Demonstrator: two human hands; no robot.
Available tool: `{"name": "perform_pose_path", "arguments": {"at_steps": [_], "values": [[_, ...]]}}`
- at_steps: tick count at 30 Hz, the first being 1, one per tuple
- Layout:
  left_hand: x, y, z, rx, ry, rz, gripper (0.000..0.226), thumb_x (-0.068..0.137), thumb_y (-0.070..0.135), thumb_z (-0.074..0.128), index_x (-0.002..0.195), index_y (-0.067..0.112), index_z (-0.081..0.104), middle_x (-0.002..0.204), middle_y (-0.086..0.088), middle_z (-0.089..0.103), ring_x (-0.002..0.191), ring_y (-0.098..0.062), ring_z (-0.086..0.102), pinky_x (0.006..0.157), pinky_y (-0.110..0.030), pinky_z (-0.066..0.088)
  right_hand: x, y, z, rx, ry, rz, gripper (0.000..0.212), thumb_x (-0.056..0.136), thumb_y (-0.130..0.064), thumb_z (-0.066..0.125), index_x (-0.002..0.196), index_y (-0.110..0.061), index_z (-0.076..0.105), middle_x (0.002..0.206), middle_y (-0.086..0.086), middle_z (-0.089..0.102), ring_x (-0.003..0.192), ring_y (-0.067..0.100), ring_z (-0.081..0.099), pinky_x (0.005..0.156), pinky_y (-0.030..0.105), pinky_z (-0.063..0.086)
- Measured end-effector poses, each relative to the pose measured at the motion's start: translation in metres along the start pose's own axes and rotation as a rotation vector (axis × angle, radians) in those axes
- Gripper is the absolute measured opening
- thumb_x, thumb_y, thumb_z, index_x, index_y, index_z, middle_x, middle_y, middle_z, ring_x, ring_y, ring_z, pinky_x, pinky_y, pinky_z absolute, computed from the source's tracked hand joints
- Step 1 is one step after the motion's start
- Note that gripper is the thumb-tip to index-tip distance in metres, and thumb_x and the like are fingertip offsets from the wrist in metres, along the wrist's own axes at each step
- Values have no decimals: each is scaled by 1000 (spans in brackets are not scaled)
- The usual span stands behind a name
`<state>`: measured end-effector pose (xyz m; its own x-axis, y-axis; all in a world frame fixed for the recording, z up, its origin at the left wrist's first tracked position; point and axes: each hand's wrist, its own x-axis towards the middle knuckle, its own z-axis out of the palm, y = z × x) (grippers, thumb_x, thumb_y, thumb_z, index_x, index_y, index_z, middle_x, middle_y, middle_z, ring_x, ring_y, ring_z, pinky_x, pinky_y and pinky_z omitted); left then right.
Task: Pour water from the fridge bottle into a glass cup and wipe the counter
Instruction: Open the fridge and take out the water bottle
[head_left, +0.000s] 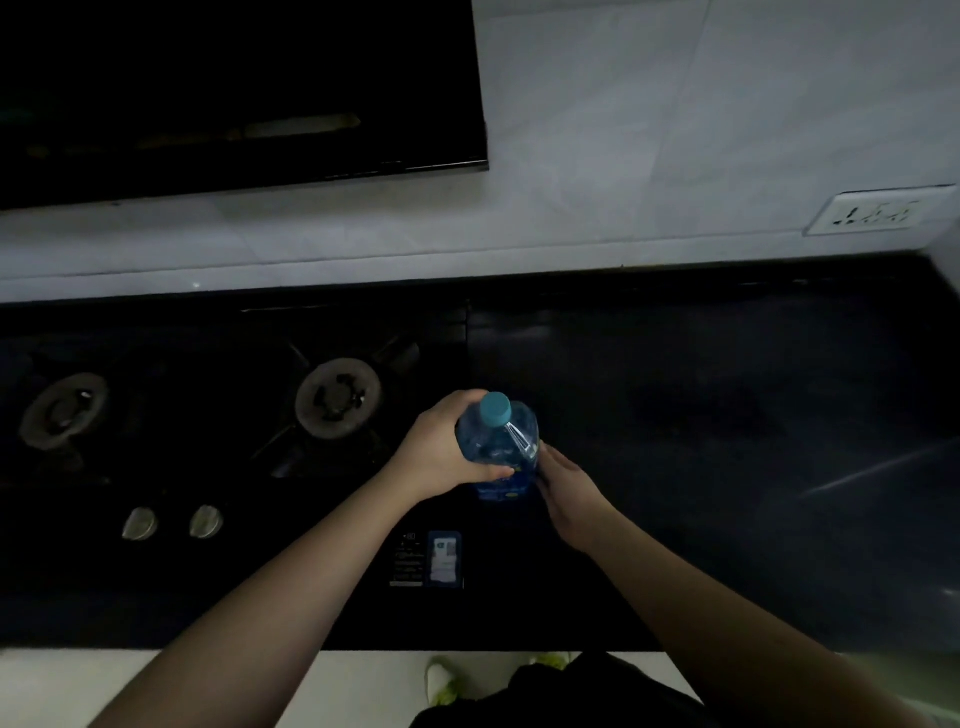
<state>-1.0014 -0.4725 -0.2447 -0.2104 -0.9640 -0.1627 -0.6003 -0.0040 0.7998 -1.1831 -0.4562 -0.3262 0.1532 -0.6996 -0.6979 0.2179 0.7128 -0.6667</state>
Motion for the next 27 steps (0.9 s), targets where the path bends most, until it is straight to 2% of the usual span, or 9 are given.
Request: {"name": "perform_pose_path", "arguments": {"at_steps": [4, 9, 12, 15, 17, 19, 21, 25, 27], "values": [[-3, -6, 4, 12, -12, 22, 78, 56, 30, 95, 121, 37, 52, 118, 25, 52, 111, 10, 51, 91, -8, 40, -4, 1, 0, -5, -12, 1, 30, 101, -32, 48, 126, -18, 60, 113, 2, 71, 100, 11, 67, 72, 20, 52], [-6, -8, 4, 51, -40, 36, 83, 59, 34, 93, 130, 32, 51, 124, 25, 50, 115, 11, 48, 90, -2, 36, -5, 0, -1, -103, 13, 10, 34, 101, -38, 47, 132, -24, 56, 115, -1, 69, 104, 11, 65, 84, 28, 52], [-5, -9, 5, 63, -43, 15, 85, 59, 35, 93, 132, 32, 50, 125, 23, 51, 116, 6, 49, 95, -8, 37, -8, -5, -2, -196, 29, 9, 35, 101, -41, 46, 132, -27, 54, 119, -4, 65, 101, 11, 62, 92, 34, 50], [-6, -10, 6, 59, -38, -26, 90, 58, 35, 94, 135, 28, 49, 129, 14, 53, 119, -3, 51, 100, -18, 41, -14, -10, -4, -298, 71, -16, 37, 101, -41, 46, 133, -25, 54, 115, -1, 65, 96, 12, 62, 80, 29, 52], [-8, -9, 7, 54, -55, -66, 91, 60, 33, 93, 137, 28, 45, 130, 13, 54, 119, -2, 51, 99, -15, 41, -16, -12, -7, -368, 98, -32, 37, 100, -41, 48, 132, -23, 55, 117, 1, 65, 99, 15, 63, 79, 30, 53], [-10, -7, 5, 42, -104, -115, 92, 65, 31, 91, 141, 30, 40, 131, 16, 53, 118, 0, 50, 97, -11, 39, -18, -11, -10, -430, 114, -41, 36, 99, -39, 49, 131, -23, 56, 118, 2, 66, 100, 17, 64, 83, 33, 55], [-15, -6, 4, 48, -139, -155, 93, 70, 32, 88, 146, 29, 35, 135, 16, 50, 123, -1, 47, 101, -16, 36, -20, -10, -13, -496, 92, -20, 36, 100, -35, 49, 132, -24, 57, 120, 4, 66, 99, 18, 65, 89, 38, 55], [-35, -15, 3, 153, -107, -237, 83, 81, 41, 77, 149, 21, 35, 148, 2, 46, 134, -11, 43, 108, -23, 33, -40, -13, -9, -722, 40, -40, 40, 102, -28, 44, 141, -19, 47, 132, 4, 58, 113, 20, 57, 95, 30, 44], [-53, -23, 2, 217, -113, -289, 83, 84, 45, 72, 151, 18, 32, 151, -3, 43, 137, -14, 42, 112, -28, 34, -54, -14, -2, -810, 11, -58, 40, 103, -27, 43, 140, -13, 48, 133, 10, 57, 112, 22, 55, 96, 32, 41]]}}
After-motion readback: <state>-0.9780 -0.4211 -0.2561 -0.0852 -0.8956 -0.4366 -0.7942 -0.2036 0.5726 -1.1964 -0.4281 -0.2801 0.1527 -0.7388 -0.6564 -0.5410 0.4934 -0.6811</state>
